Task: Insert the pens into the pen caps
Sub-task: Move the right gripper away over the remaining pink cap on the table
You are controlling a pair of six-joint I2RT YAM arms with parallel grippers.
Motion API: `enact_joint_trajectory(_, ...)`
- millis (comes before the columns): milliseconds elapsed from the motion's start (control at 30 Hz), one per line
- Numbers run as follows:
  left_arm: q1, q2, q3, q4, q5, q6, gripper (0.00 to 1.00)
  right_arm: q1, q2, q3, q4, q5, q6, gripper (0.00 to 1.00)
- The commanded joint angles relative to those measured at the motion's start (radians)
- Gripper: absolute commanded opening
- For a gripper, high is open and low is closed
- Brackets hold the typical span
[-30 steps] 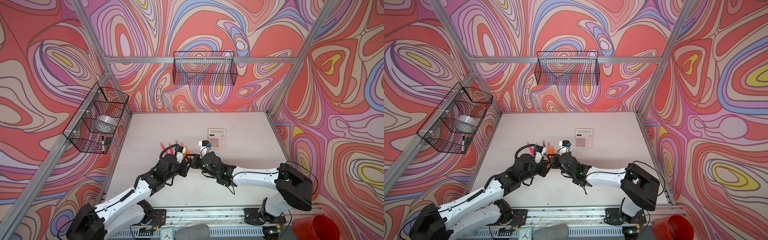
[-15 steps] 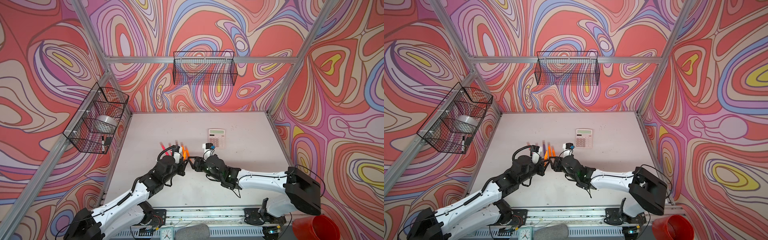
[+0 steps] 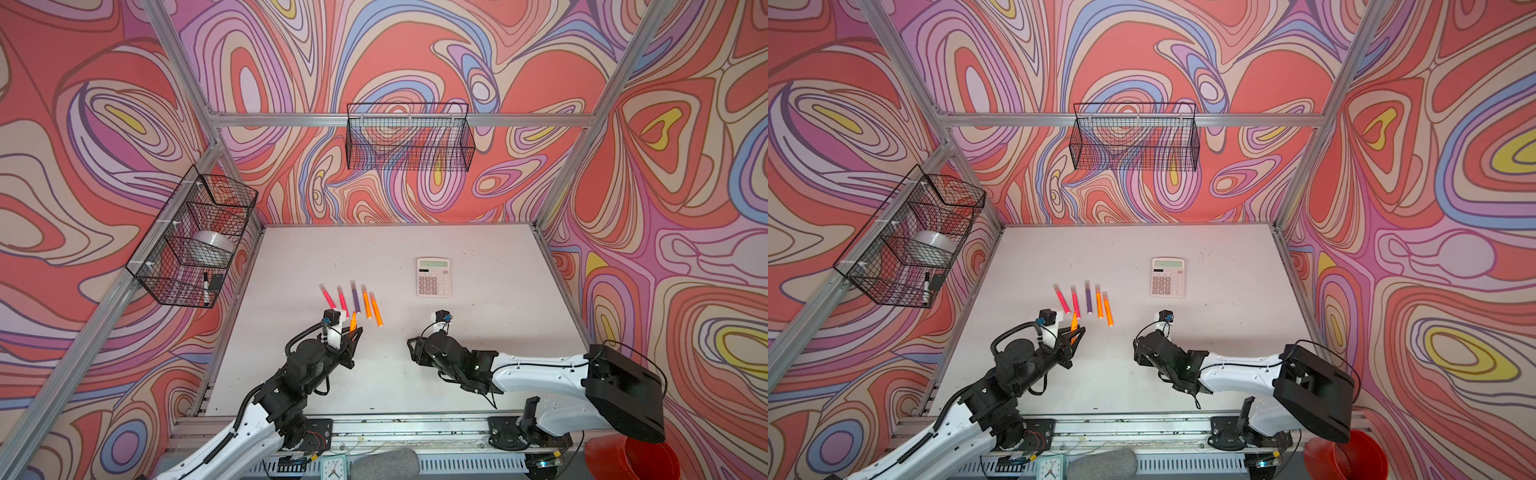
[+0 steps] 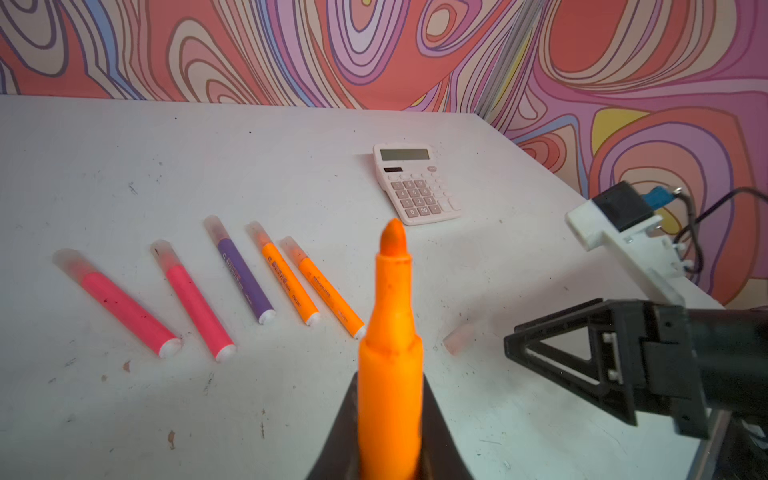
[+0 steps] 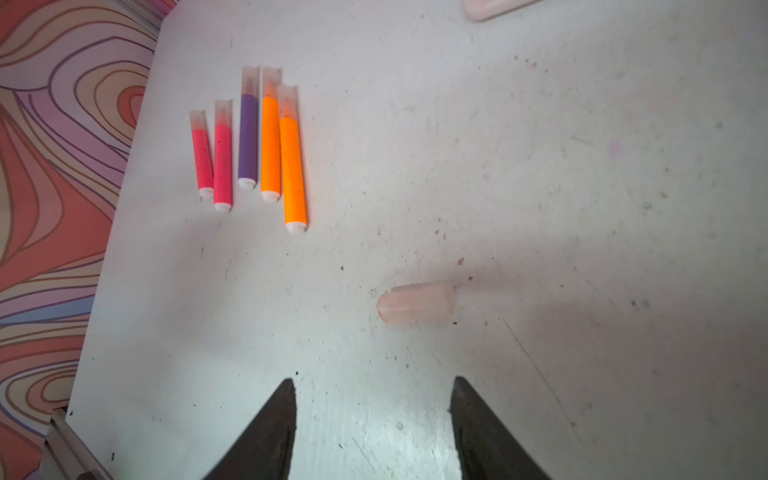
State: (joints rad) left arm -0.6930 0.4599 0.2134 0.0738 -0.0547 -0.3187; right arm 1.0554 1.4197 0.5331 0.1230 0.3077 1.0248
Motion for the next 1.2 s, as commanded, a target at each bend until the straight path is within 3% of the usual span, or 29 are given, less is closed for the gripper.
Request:
enact_joint_trajectory(0, 0.0, -0.012, -0.016, -0.031, -0.015, 0.019, 0.0, 0.005, 0.084, 0.033, 0.047, -0.04, 0.017, 0.61)
enact_joint_trajectory(400, 0.0, 0.083, 0.012, -0.012, 0.0, 0.021, 0.0, -0.004, 0.256, 0.184, -0.035, 0.047, -0.034, 0.6)
enact_joint_trajectory(867, 0.0, 0.082, 0.015, -0.016, -0.006, 0.018, 0.0, -0.047, 0.398, 0.331, -0.169, 0.091, -0.113, 0.57)
enact_joint_trajectory(1167, 0.001, 0.083, 0.017, -0.014, -0.013, 0.018, 0.0, -0.052, 0.344, 0.285, -0.195, 0.108, -0.085, 0.57)
